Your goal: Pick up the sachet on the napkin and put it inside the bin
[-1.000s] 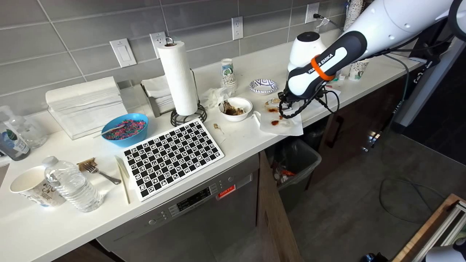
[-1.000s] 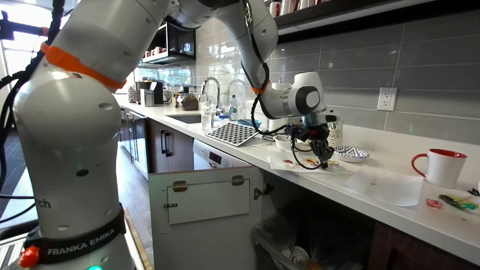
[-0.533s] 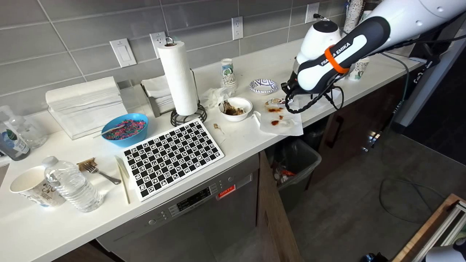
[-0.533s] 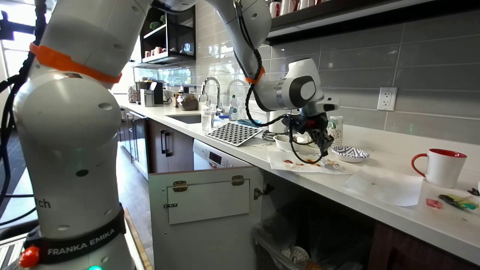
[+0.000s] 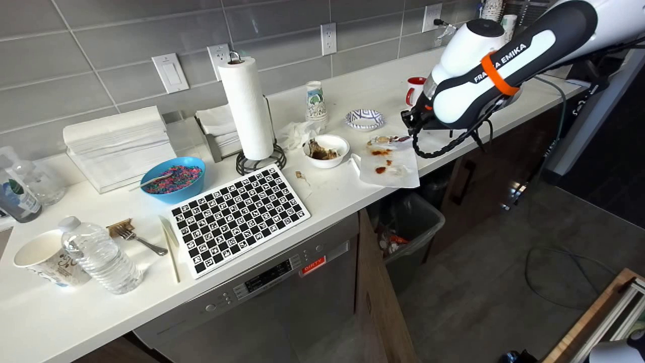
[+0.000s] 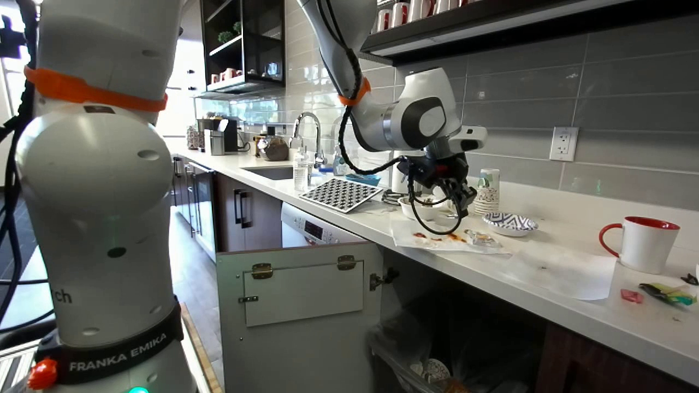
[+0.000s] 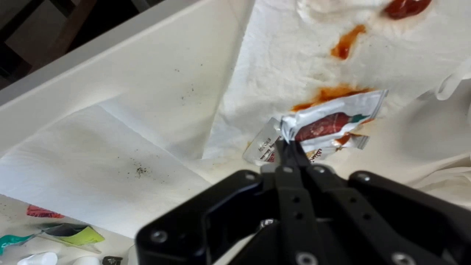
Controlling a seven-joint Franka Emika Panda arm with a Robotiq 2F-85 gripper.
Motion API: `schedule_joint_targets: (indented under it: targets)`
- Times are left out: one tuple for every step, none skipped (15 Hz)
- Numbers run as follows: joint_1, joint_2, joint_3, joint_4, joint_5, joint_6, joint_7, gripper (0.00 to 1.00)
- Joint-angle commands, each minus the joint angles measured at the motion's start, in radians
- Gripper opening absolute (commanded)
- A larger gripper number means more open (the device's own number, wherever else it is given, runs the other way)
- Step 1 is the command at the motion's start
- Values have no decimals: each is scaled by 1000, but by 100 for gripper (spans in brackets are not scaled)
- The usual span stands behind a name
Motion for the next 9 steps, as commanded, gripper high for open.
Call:
schedule_joint_targets:
  targets:
    - [-60,-106,77,-114,95,-10,-148,0]
    - [-68,-126,84,-138,104,-6,-178,0]
    - [-75,-145,98,-162,153,-4,-252,0]
    - [-82,-167,109,-189,187,-14,-310,0]
    - [-87,-187,123,-215,246,-12,-386,0]
    - [-87,-206,128,-236,293,-15,-447,0]
    - [-87,-222,130,-256,351,-18,-520,0]
    - [-83,-237,125,-272,392,-32,-576,0]
    - [-80,-247,116,-287,423,-45,-629,0]
